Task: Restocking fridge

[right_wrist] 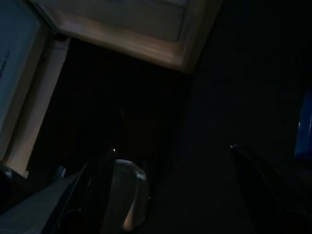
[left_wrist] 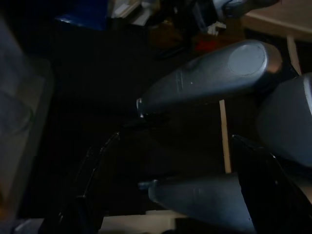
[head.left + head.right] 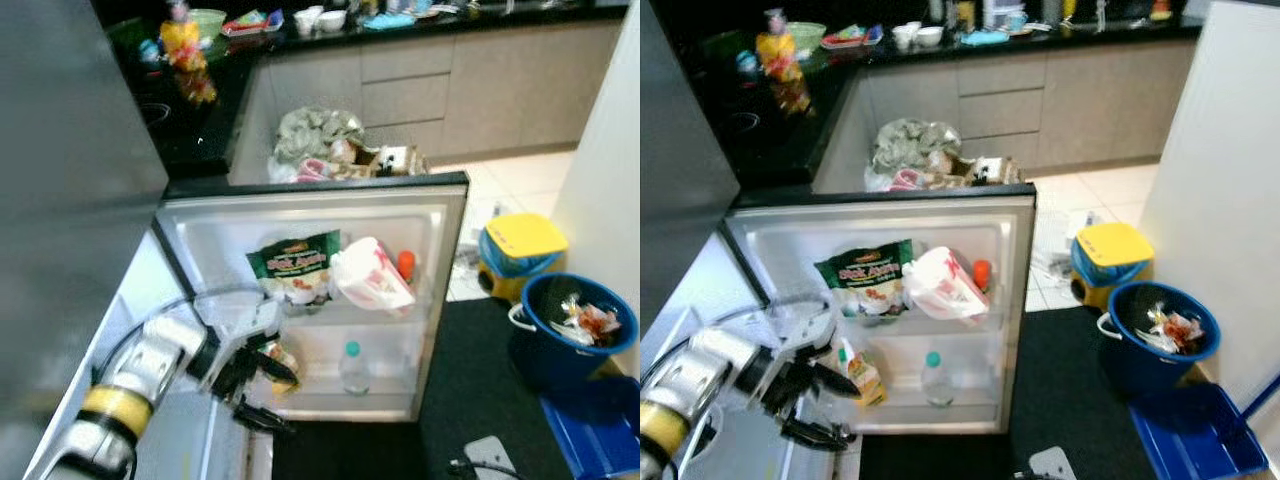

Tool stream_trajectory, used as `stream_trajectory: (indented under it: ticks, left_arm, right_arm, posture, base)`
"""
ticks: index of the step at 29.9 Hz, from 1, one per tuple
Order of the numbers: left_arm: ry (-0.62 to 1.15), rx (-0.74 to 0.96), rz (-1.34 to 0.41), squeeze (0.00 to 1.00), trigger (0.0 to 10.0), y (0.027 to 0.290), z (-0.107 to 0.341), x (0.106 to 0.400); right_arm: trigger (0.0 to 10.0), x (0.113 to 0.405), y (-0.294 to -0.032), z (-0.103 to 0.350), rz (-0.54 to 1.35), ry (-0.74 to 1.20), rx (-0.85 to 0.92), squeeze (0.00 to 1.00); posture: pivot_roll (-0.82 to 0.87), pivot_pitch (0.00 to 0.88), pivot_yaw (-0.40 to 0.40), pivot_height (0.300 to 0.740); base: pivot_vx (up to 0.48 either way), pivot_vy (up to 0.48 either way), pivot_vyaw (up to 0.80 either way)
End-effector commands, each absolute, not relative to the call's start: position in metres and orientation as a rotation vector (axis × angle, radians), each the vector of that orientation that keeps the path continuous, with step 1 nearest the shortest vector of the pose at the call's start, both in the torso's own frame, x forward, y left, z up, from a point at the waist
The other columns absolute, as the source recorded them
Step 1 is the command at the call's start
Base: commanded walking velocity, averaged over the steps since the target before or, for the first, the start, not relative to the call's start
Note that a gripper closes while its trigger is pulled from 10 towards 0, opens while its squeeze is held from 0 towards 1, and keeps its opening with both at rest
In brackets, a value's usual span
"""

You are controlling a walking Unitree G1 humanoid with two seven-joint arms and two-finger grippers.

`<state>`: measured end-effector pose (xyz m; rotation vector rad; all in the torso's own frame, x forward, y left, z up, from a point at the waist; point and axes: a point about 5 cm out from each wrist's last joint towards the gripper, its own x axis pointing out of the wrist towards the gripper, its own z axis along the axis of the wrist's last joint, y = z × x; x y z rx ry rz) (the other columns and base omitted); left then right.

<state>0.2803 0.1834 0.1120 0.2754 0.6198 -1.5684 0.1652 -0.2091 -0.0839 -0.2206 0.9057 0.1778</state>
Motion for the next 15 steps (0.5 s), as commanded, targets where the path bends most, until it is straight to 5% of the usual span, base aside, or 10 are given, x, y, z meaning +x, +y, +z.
stream_trajectory:
  ticks: [1,7,11,15]
  left_arm:
    - [0.625,0.238,-1.541,0.0,10.0,0.178,0.105,0.274]
    - [0.602,0.263,-1.238,0.0,10.0,0.176,0.067,0.275]
    - [0.712,0.235,-0.88,0.0,10.0,0.182,0.015,0.264]
    - [0.787,0.219,-0.717,0.0,10.0,0.184,-0.009,0.253]
  right_arm:
    - [10.0,0.165,-0.206,-0.085,0.181,0.903,-0.204,0.0]
    - [10.0,0.164,-0.207,-0.084,0.186,0.904,-0.209,0.0]
    - [10.0,0.166,-0.208,-0.083,0.199,0.884,-0.224,0.0]
    - [10.0,0.17,-0.207,-0.08,0.214,0.857,-0.243,0.0]
  posture:
    - [-0.09,0.012,0.069,0.74]
    - [-0.09,0.008,0.072,0.74]
    - [-0.09,0.002,0.067,0.74]
    - [-0.1,0.002,0.064,0.74]
  base:
    - [0.0,0.0,0.0]
    - [0.0,0.0,0.0]
    - [0.0,0.0,0.0]
    - [0.0,0.0,0.0]
